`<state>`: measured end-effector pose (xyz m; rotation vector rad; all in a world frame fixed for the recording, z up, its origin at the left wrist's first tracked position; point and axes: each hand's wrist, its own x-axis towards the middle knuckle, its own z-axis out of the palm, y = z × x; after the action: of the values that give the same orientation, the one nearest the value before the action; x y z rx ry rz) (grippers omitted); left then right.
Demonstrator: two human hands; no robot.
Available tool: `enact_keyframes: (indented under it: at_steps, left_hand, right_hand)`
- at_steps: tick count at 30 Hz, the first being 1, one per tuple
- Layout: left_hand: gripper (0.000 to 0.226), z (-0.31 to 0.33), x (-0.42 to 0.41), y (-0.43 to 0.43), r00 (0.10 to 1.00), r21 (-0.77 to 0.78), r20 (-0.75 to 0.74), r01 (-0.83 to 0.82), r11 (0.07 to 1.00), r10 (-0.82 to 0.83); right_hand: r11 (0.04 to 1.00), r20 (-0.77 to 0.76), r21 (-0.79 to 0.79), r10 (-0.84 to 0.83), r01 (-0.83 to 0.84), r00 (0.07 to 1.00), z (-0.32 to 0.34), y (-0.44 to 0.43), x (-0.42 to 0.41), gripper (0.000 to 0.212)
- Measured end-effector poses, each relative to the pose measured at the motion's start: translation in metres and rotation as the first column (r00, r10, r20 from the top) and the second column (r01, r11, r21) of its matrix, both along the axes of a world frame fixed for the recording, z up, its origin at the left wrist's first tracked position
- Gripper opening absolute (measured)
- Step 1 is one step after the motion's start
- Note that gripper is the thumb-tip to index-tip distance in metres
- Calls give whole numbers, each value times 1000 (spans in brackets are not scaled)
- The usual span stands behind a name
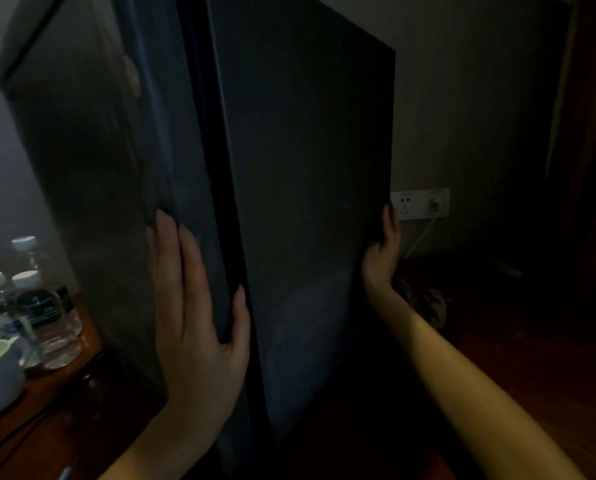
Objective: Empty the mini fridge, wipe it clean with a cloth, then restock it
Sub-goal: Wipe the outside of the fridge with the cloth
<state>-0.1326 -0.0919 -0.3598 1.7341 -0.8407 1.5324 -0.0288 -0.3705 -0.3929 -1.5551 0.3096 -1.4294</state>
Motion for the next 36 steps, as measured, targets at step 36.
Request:
enact_keyframes:
  at_steps: [36]
  left_hand:
    - [68,-5,0,1,1000,4,-30,6,1000,-6]
  right_hand:
    - [997,-114,74,9,-1,993,-29,39,-23,70]
